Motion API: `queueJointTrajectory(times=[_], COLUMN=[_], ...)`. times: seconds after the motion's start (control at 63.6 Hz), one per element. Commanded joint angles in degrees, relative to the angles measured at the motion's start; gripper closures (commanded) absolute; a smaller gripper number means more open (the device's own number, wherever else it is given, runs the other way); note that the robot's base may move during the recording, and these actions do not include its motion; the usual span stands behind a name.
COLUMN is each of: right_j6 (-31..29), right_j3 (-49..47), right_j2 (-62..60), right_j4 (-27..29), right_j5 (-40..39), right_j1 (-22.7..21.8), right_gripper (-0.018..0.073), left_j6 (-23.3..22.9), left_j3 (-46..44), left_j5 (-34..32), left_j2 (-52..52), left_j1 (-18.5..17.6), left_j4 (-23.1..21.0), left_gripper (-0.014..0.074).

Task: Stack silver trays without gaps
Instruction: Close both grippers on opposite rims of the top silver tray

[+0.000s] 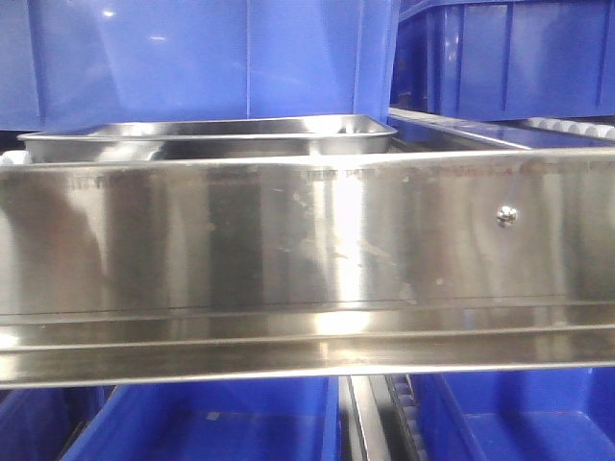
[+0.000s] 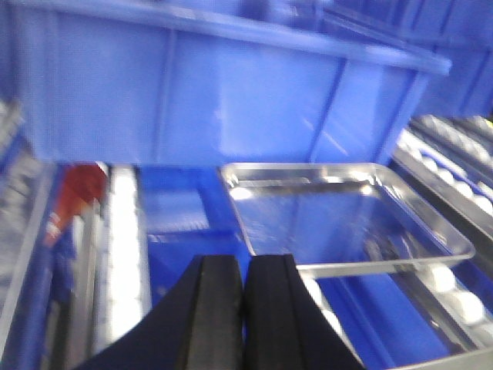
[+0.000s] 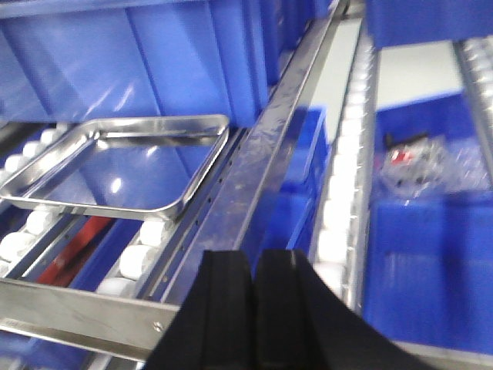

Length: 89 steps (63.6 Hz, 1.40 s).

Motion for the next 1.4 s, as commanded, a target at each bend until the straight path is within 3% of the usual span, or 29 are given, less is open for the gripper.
queueJointTrajectory(times=[0.0, 0.126, 0.236, 0.456, 0.566, 0.708, 0.802, 0.975, 1.148, 1.289, 1.384], right_j6=[-0.22, -0.22, -0.22, 12.91, 15.51, 21.05, 25.41, 35.25, 38.25, 38.52, 38.52], right_j3=[-3.86, -9.88, -15.04, -22.97, -24.73, -25.29, -26.41, -29.75, -34.92, -40.18, -42.88], right_j2=[7.11, 16.76, 24.12, 35.97, 40.19, 45.31, 49.47, 56.78, 63.47, 68.96, 71.62], right_j4=[1.03, 0.73, -4.22, -13.61, -14.68, -17.46, -21.75, -31.91, -37.16, -38.92, -40.27], right_j5=[-0.51, -0.51, -0.51, -4.66, -4.94, -6.49, -6.44, -3.54, -1.07, 4.1, 7.12], right_j1=[2.26, 10.35, 16.96, 21.6, 22.26, 24.11, 26.16, 30.83, 35.19, 35.62, 35.51], right_gripper=[0.0637, 0.0637, 0.0637, 0.0637, 0.0637, 0.0637, 0.0637, 0.0637, 0.0637, 0.0637, 0.0637], left_j6=[-0.92, -0.92, -5.18, -10.96, -11.56, -21.79, -22.05, -22.05, -21.95, -19.42, -19.4], left_j3=[-1.11, -3.91, -7.12, -12.19, -15.04, -16.63, -17.24, -17.24, -17.24, -17.48, -18.25], left_j5=[-3.88, -7.35, -5.4, -6.92, -5.44, -5.43, -5.64, -7.15, -8.53, -10.96, -11.94], left_j2=[3.01, 8.1, 13.23, 24.54, 30.78, 36.94, 40.73, 45.52, 49.03, 51.23, 52.66], left_j1=[-4.99, -14.62, -19.03, -19.58, -19.58, -19.58, -19.58, -19.58, -19.58, -19.58, -19.58], left_j4=[0.11, 7.5, 9.93, 10.69, 10.69, 16.94, 19.43, 19.44, 20.83, 20.83, 20.83], left_gripper=[0.0594, 0.0594, 0.0595, 0.0606, 0.0606, 0.0606, 0.0606, 0.0606, 0.0606, 0.0586, 0.0526])
